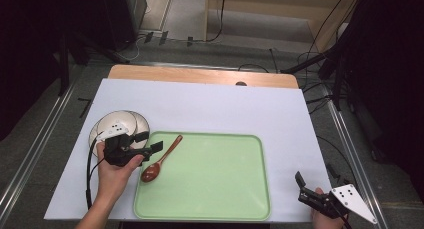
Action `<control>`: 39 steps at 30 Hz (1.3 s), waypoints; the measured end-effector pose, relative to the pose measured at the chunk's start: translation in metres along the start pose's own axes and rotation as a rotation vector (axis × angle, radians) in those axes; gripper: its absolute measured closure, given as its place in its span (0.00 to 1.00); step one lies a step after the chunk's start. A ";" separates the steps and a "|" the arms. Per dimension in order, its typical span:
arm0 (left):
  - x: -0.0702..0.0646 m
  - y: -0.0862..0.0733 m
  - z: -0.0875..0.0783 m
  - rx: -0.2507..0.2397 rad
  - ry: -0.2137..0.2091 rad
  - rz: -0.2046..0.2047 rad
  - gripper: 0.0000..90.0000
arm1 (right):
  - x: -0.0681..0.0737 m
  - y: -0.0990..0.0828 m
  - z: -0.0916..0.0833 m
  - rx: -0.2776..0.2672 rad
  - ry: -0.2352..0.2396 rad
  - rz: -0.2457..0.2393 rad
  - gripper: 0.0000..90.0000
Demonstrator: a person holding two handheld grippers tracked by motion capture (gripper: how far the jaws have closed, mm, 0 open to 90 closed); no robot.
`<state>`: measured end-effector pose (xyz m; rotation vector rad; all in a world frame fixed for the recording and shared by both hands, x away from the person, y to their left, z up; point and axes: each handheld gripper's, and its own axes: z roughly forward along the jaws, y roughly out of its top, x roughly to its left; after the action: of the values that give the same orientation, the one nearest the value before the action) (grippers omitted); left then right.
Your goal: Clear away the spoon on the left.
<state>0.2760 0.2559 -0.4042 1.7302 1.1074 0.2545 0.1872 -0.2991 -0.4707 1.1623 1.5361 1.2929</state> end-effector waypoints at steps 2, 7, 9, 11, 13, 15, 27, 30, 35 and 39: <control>0.000 0.000 -0.002 -0.009 0.003 0.001 0.16 | 0.000 0.000 0.000 -0.001 0.000 0.001 0.00; 0.000 -0.002 -0.011 -0.047 0.029 0.006 0.03 | 0.000 0.000 0.000 -0.001 0.001 0.000 0.00; 0.001 -0.003 -0.014 -0.056 0.024 0.008 0.00 | 0.000 0.000 0.000 -0.001 -0.001 0.001 0.00; 0.002 -0.005 -0.017 -0.071 0.017 0.011 0.00 | 0.000 0.000 0.000 -0.002 -0.001 0.001 0.00; 0.004 -0.007 -0.021 -0.073 0.008 0.017 0.00 | 0.000 0.000 0.000 -0.002 -0.001 0.002 0.00; 0.005 -0.009 -0.026 -0.092 0.001 0.027 0.00 | 0.000 0.000 0.000 -0.002 -0.001 0.002 0.00; 0.007 -0.022 -0.053 -0.145 0.045 0.068 0.00 | -0.001 0.000 0.000 -0.004 0.000 0.002 0.00; 0.010 -0.027 -0.062 -0.165 0.059 0.066 0.00 | -0.001 0.000 -0.001 -0.004 0.000 0.005 0.00; 0.017 -0.034 -0.074 -0.186 0.072 0.055 0.00 | -0.002 0.001 -0.001 -0.011 0.000 0.004 0.00; 0.019 -0.040 -0.081 -0.194 0.085 0.052 0.00 | -0.003 0.001 -0.002 -0.009 -0.001 0.009 0.00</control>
<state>0.2140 0.3242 -0.4059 1.5886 1.0637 0.4563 0.1863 -0.3020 -0.4697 1.1653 1.5248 1.3040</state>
